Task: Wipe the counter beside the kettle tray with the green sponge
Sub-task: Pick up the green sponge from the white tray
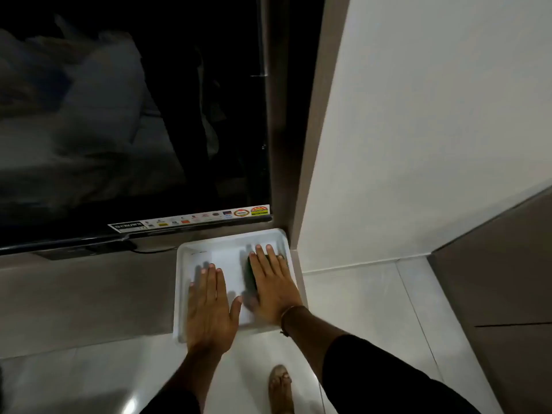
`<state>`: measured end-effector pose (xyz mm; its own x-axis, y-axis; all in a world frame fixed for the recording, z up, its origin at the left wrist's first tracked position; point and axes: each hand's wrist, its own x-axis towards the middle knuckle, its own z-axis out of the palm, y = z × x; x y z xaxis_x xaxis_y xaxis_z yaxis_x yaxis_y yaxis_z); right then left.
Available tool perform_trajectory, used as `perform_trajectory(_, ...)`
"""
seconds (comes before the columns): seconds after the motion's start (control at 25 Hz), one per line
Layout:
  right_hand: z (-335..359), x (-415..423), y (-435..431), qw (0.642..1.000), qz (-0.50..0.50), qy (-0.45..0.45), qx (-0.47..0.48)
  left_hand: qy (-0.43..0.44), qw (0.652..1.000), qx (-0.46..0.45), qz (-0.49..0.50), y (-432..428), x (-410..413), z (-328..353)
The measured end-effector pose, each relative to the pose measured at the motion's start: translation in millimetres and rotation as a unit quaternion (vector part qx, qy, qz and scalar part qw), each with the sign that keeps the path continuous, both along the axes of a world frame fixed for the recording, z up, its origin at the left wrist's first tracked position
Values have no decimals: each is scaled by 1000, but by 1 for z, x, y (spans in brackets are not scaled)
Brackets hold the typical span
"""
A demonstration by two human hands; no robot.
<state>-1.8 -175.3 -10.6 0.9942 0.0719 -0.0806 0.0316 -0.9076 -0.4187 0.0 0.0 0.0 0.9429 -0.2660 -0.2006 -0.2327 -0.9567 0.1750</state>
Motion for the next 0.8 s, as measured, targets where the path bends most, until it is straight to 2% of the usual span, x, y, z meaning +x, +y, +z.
perform_trajectory(0.12,-14,23,10,994,-21,86,-57,-8,1000,-25,5,11,11,-7)
perform_trajectory(0.24,-27,25,14,989,-25,119,-86,-25,998,-50,-13,18,12,-17)
perform_trajectory(0.36,-34,17,17,991,-37,91,-95,-34,998,-47,-26,27,13,-23)
perform_trajectory(0.56,-13,14,15,994,4,70,-82,-27,998,-42,-39,24,11,-10)
perform_trajectory(0.68,18,-7,9,1000,-20,2,-16,-22,997,-17,-69,11,6,9)
perform_trajectory(0.8,41,-42,-26,994,-79,-63,-33,-27,991,0,-129,-26,-4,34)
